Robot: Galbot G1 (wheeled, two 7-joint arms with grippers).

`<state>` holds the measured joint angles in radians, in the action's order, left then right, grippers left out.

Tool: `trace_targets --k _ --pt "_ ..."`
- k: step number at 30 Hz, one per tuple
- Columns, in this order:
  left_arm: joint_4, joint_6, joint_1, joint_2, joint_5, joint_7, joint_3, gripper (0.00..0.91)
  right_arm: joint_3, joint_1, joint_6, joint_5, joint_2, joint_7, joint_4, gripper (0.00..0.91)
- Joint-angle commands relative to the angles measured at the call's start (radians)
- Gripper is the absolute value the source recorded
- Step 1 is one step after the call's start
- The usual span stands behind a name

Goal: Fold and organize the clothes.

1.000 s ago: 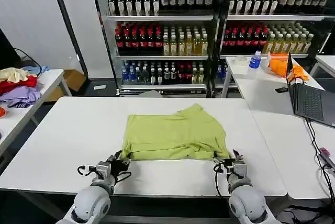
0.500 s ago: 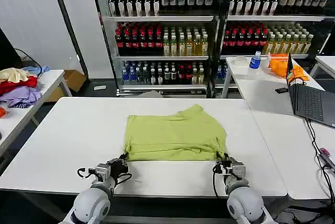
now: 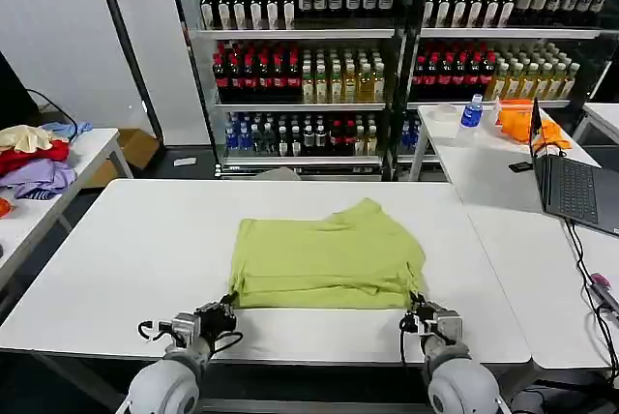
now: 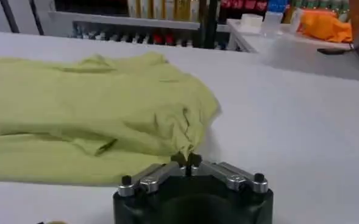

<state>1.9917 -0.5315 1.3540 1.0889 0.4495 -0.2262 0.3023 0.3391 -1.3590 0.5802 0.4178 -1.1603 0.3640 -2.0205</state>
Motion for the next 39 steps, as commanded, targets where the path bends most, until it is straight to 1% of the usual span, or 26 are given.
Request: trace_targets --k 1,5,6,7,8,9,13,16,21,24,28,31,33,36,37,39 --pt "0.175 0.002 0.191 -0.003 -0.017 -0.004 0.046 0.020 0.078 -0.208 -0.003 -0.034 0.005 -0.006 -0.147 0.000" --pt "0.218 0.001 0.233 -0.004 -0.023 -0.008 0.065 0.020 0.107 -0.268 -0.003 -0.058 0.003 -0.019 -0.197 0.000" --pt "0.229 0.001 0.243 -0.005 -0.029 -0.008 0.069 0.020 0.108 -0.276 -0.003 -0.062 0.003 -0.021 -0.203 0.181" --pt "0.242 0.004 0.255 -0.006 -0.040 -0.005 0.074 0.040 0.114 -0.289 -0.003 -0.083 -0.002 -0.030 -0.215 0.595" --pt "0.251 0.005 0.263 -0.006 -0.043 -0.003 0.078 0.393 0.115 -0.293 -0.003 -0.096 -0.003 -0.032 -0.219 0.907" --pt "0.263 0.002 0.273 -0.005 -0.046 0.000 0.082 0.907 0.114 -0.298 -0.003 -0.111 -0.005 -0.032 -0.226 0.907" --pt "0.296 -0.004 0.286 -0.009 -0.058 -0.006 0.101 0.907 0.121 -0.309 -0.011 -0.152 -0.010 -0.050 -0.249 0.907" --pt "0.319 -0.006 0.284 -0.021 -0.071 -0.007 0.118 0.907 0.136 -0.315 -0.051 -0.161 -0.011 -0.059 -0.267 0.907" --pt "0.356 -0.010 0.283 -0.032 -0.061 -0.007 0.165 0.907 0.167 -0.315 -0.083 -0.159 -0.001 -0.079 -0.305 0.907" --pt "0.367 -0.008 0.266 -0.057 -0.031 0.003 0.204 0.907 0.185 -0.300 -0.100 -0.150 0.016 -0.093 -0.327 0.907" --pt "0.351 -0.006 0.207 -0.109 0.033 0.007 0.231 0.907 0.199 -0.227 -0.110 -0.107 0.053 -0.100 -0.312 0.907" --pt "0.315 -0.006 0.152 -0.141 0.088 0.005 0.227 0.907 0.185 -0.146 -0.113 -0.068 0.083 -0.098 -0.277 0.907" --pt "0.280 -0.006 0.123 -0.152 0.111 0.003 0.215 0.907 0.157 -0.083 -0.111 -0.043 0.099 -0.094 -0.243 0.907" --pt "0.212 -0.005 0.035 -0.163 0.128 0.002 0.171 0.907 0.104 0.040 -0.104 0.005 0.116 -0.084 -0.173 0.907" --pt "0.181 -0.005 0.003 -0.164 0.126 0.005 0.157 0.907 0.070 0.101 -0.091 0.055 0.116 -0.075 -0.127 0.907" --pt "0.125 -0.003 -0.054 -0.164 0.119 0.007 0.124 0.907 0.027 0.175 -0.076 0.093 0.108 -0.065 -0.063 0.907"
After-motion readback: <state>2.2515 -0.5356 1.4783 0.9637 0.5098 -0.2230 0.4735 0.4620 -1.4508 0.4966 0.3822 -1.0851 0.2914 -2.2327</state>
